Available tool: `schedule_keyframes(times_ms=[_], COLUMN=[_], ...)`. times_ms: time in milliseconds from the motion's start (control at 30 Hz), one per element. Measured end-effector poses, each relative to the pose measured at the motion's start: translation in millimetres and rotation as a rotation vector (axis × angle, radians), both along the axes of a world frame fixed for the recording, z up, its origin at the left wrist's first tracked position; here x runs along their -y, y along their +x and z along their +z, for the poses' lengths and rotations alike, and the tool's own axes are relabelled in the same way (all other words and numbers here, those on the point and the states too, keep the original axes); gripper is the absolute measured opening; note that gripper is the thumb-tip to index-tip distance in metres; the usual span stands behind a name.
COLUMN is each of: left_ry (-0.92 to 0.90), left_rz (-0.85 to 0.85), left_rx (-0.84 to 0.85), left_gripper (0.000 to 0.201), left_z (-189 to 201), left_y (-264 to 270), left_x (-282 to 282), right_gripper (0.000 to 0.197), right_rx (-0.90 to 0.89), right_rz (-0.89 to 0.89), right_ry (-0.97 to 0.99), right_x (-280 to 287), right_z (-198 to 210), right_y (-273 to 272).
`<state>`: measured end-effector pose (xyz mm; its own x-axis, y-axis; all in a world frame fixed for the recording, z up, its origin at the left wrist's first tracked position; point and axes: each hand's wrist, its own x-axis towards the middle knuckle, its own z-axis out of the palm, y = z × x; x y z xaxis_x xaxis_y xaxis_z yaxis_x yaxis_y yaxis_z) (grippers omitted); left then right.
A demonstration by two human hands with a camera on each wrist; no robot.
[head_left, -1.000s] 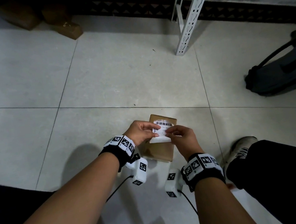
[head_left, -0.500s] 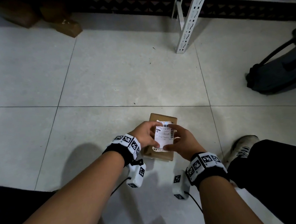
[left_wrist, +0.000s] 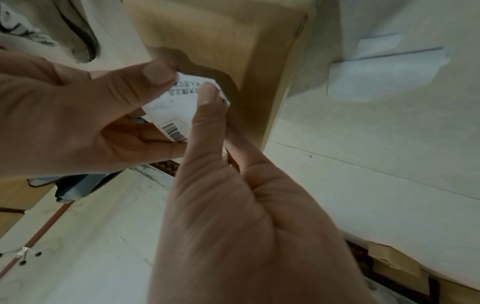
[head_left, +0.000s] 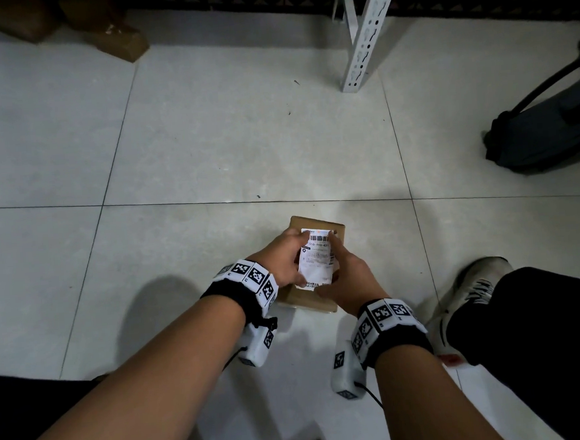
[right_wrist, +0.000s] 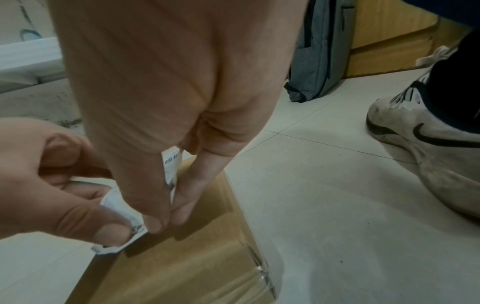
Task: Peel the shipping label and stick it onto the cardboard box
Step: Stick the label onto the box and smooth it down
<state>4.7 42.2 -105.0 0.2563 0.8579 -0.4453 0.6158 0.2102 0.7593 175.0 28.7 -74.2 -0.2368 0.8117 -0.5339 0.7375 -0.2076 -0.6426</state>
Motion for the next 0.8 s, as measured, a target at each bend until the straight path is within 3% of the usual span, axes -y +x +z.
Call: schedule_keyframes(times_ms=[333, 567, 733, 800], left_ry=[0.070, 0.054, 0.026, 0.050], left_rz=[-0.116, -0.129, -0.177, -0.214], left_rx=[-0.272, -0.295, -0.335, -0.371], left_gripper=[0.086, 0.091, 0.089, 0.083], left_z=[-5, 0, 5, 7], left_y=[5, 2, 2, 4], left_x=[-7, -15, -13, -12], right_gripper=[0.112, 0.108, 0.095, 0.108], right_rx=[0.024, 0.005, 0.001, 0.030], right_rz=[-0.010, -0.022, -0.027, 0.010], right_ry=[-0.006, -0.031, -0.053, -0.041], right_x=[-6, -12, -13, -14], right_z=[-13, -11, -14, -16], right_y=[-5, -5, -5, -6])
